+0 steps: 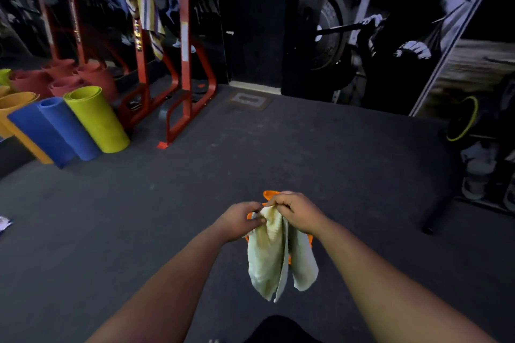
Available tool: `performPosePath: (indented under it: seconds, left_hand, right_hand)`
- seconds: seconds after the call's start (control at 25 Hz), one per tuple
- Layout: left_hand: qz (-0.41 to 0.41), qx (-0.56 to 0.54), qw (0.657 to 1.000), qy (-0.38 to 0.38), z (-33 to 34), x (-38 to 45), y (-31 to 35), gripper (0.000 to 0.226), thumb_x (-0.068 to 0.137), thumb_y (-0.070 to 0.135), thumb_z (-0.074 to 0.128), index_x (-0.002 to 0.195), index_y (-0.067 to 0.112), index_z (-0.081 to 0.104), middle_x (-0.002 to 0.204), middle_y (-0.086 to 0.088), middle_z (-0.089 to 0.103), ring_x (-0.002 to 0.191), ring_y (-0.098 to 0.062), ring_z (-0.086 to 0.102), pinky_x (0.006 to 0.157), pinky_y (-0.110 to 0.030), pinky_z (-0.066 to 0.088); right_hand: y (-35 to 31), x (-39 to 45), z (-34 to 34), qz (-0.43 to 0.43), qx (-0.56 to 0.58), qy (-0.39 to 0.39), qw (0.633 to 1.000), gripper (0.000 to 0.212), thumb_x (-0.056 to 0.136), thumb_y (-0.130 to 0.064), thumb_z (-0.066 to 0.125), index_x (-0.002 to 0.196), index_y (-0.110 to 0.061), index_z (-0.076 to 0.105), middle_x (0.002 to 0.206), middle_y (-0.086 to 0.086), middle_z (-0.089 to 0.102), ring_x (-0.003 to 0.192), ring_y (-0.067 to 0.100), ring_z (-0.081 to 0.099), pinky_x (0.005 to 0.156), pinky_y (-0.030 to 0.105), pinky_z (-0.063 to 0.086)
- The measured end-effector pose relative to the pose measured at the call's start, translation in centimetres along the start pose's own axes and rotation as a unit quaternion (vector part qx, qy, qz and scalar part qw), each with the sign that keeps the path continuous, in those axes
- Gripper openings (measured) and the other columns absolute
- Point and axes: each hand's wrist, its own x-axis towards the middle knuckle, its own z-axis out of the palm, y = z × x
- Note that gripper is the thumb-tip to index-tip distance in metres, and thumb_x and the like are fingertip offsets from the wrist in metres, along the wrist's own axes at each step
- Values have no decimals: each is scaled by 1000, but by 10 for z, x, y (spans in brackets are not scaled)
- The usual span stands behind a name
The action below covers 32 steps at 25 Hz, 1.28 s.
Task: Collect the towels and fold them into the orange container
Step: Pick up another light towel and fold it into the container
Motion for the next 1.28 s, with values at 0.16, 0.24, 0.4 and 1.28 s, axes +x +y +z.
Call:
performPosePath:
  seconds: [0.16,0.24,0.4,1.28]
  left_hand:
    - [75,-30,997,6,-28,33,-11,11,93,30,69,85,26,64,84,6,57,84,-10,56,78,-30,43]
    - [73,-86,994,2,-42,46,-17,21,96,33,66,80,23,57,75,8,56,71,-7,52,71,-33,45]
    - [135,27,990,17,-71,64,-23,25,98,48,60,96,23,58,74,2,62,73,-19,61,68,-40,48]
    - [178,-39,983,-2,-95,82,-4,49,85,18,79,125,24,52,72,9,67,62,4,54,64,-29,41]
  right_hand:
    - [-2,4,-14,95,-134,25,986,28,99,-31,55,126,-30,61,121,-8,66,110,16,60,86,31,46]
    - [-9,8,-9,135,-201,21,970,31,99,-41,54,128,-30,57,122,-5,66,112,20,59,83,36,48]
    - [-19,15,7,197,-294,44,934,25,92,-33,58,115,-26,61,115,-2,61,114,21,54,81,35,47]
    - [-49,38,20,166,155,217,950,11,99,-24,61,90,-24,68,77,-9,66,71,4,58,70,32,48]
